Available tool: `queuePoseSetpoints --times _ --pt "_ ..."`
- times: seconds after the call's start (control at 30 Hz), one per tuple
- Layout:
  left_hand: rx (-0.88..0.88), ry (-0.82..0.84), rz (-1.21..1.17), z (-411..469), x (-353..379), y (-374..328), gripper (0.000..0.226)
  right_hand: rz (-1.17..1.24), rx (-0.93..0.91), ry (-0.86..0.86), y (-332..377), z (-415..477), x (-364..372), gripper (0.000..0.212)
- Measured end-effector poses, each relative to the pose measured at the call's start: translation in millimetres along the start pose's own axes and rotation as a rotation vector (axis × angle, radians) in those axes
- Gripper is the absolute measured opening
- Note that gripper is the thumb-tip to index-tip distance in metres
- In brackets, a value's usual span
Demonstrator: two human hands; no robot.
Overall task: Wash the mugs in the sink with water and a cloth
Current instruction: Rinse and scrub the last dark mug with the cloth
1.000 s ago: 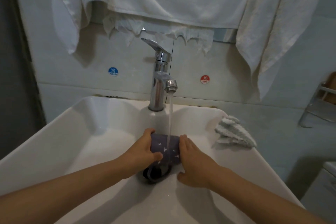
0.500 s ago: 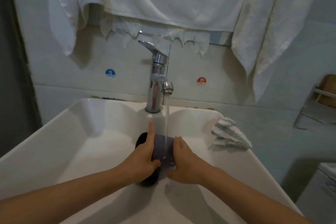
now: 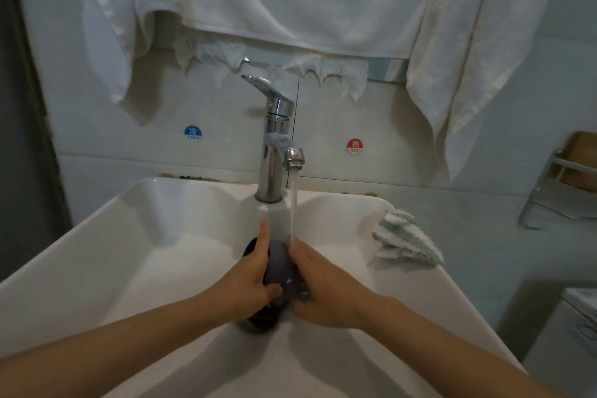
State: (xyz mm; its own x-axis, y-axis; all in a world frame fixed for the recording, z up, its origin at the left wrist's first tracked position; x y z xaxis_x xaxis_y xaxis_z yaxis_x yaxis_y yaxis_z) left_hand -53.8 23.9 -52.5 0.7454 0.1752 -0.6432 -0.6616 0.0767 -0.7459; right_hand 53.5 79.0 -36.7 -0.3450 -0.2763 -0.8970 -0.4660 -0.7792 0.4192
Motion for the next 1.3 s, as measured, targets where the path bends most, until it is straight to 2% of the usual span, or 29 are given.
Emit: queuePoseSetpoints --times 0.07,0.13,0.27,0.33,0.4,0.43,0.47,0.53,0.6,0.7,0.8,0.9,1.07,1.2,1.3 --pt "0.013 -0.030 -0.005 -0.3 -4.3 1.6 0.101 0.066 -0.078 -0.003 14.5 4.6 5.8 0.064" --pt "-0.019 -0.042 -0.075 0.4 -5.6 6.2 0.103 0.021 -0.085 -0.002 12.1 9.8 6.4 0.068" --pt "-0.106 -0.131 -0.306 3.1 -3.0 12.4 0.100 -0.146 0.090 0.039 -20.7 13.5 1.0 0.081" --pt "-0.141 -0.145 -0.435 2.1 0.7 14.8 0.085 -0.157 0.106 0.056 -25.9 11.2 2.5 0.088" --pt "-0.182 -0.153 -0.557 0.0 2.4 14.8 0.055 -0.162 0.118 0.066 -29.8 10.0 4.0 0.097" --pt "-0.197 -0.173 -0.599 0.1 1.6 16.1 0.052 -0.146 0.123 0.066 -33.0 10.6 3.4 0.099" --pt "-0.210 -0.190 -0.625 0.4 0.1 18.0 0.056 -0.117 0.116 0.066 -35.2 11.0 2.0 0.101" --pt "-0.237 -0.201 -0.670 1.2 -2.5 22.4 0.090 -0.042 0.118 0.080 -38.8 11.7 -0.7 0.101" --pt "-0.213 -0.150 -0.665 1.0 -3.8 21.6 0.109 0.036 0.145 0.077 -42.4 12.8 -3.9 0.099" --pt "-0.123 0.026 -0.388 -1.4 -4.5 12.2 0.122 0.104 0.176 0.022 -50.0 16.1 -9.5 0.087" --pt "-0.103 0.071 -0.263 -2.3 -3.4 14.6 0.120 0.122 0.199 0.039 -55.0 15.9 -11.0 0.083" --pt "-0.103 0.034 -0.209 -1.2 -2.1 19.1 0.109 0.050 0.200 0.091 -52.6 13.4 -10.6 0.088" --pt "-0.083 -0.010 -0.199 -1.2 2.5 12.8 0.103 -0.338 -0.019 0.099 -12.4 5.4 1.8 0.082" --pt "-0.060 -0.028 -0.297 -3.1 3.0 9.1 0.099 -0.220 -0.068 0.196 22.9 -4.3 19.2 0.086" --pt "-0.087 -0.071 -0.336 -1.9 1.5 14.3 0.108 -0.207 0.004 0.134 8.0 -1.6 9.4 0.079"
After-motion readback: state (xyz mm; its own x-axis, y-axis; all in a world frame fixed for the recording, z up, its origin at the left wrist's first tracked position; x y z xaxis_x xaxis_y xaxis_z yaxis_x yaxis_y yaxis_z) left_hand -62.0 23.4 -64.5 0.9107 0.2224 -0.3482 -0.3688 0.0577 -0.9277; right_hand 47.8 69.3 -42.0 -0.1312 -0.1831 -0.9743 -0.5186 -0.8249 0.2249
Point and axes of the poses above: each hand's wrist, its own z-axis towards the middle knuckle, its own x-axis out of the palm, y = z × x, the point moved 4 cm from there along z, towards the middle knuckle, and after that the axes turned 9 degrees about x, right-handed, at the moved point
